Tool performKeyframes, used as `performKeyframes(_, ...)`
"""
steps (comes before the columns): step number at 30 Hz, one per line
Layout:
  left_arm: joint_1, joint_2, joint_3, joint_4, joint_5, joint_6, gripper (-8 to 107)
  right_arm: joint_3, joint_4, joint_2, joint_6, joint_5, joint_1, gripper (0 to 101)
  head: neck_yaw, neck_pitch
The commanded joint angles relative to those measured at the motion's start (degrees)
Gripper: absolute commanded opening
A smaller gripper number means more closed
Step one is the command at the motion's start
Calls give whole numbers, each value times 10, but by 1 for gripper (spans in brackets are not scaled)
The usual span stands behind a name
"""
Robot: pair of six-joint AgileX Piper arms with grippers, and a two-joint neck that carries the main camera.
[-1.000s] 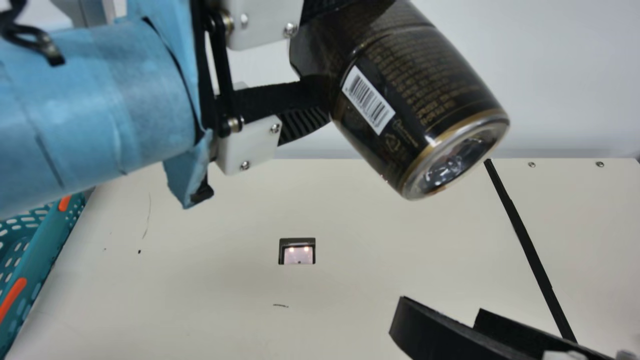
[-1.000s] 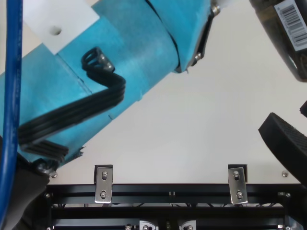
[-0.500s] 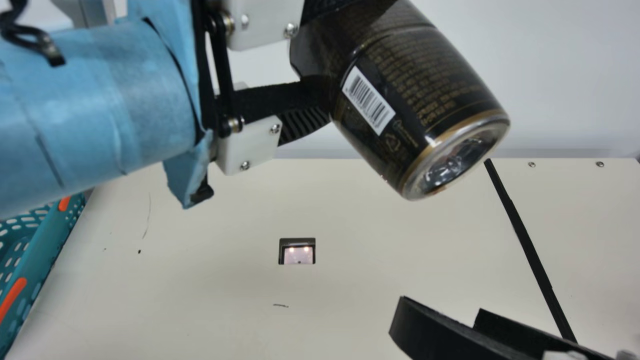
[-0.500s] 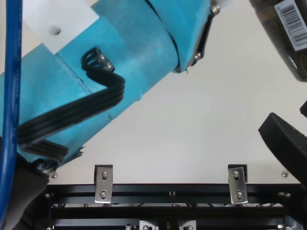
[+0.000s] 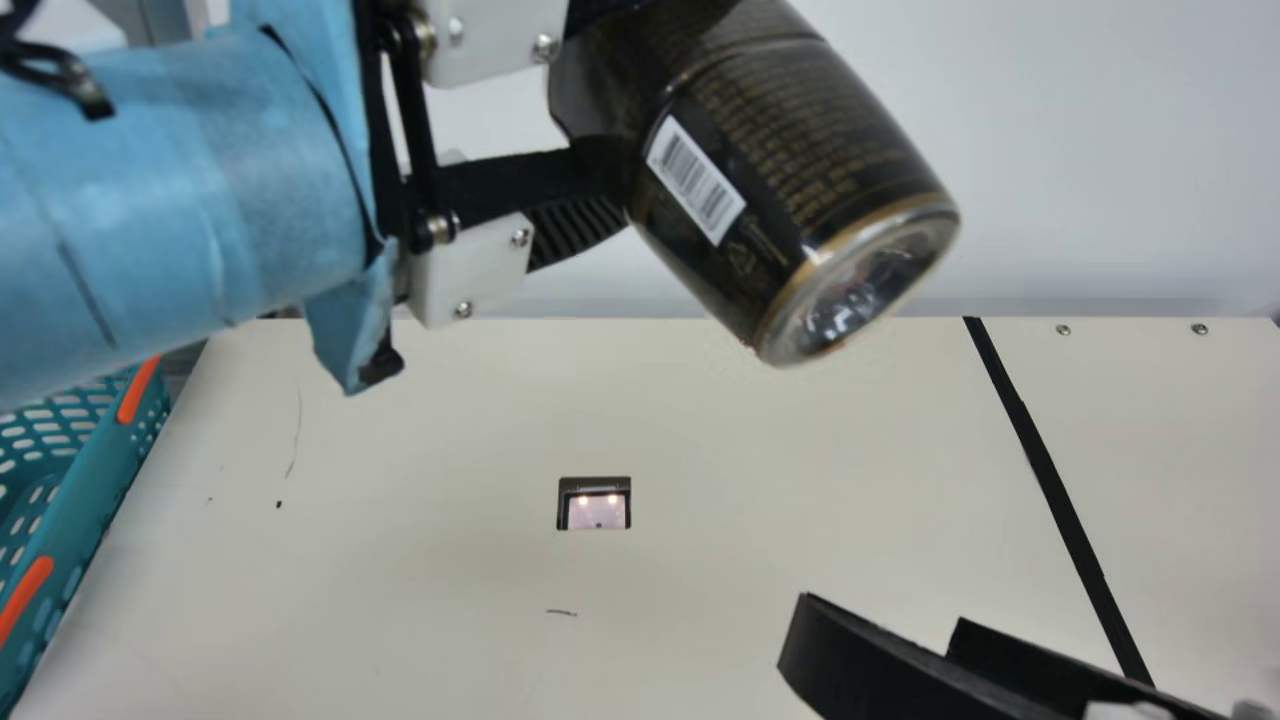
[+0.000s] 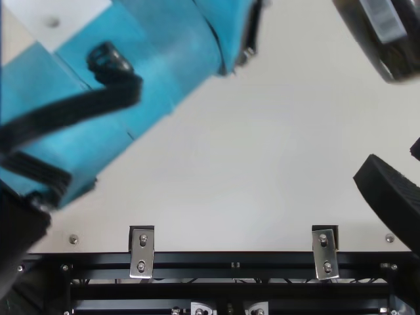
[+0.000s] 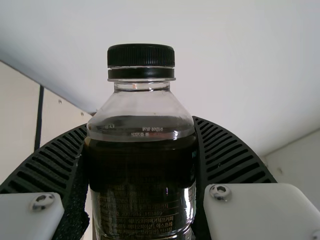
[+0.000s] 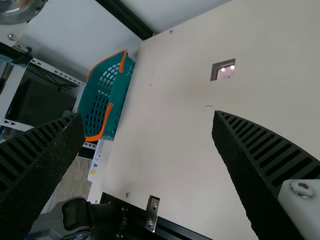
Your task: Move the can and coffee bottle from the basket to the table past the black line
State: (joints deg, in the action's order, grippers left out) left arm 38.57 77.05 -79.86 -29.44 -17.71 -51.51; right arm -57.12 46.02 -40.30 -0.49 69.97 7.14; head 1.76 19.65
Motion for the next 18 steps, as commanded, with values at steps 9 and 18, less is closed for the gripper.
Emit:
performKeyframes(9, -3, 0, 0, 1, 1, -1, 10, 0, 0, 0, 0, 0, 0, 101, 4, 14)
performKeyframes(18, -3, 0, 0, 1, 1, -1, 10, 0, 0, 0, 0, 0, 0, 101, 4, 14)
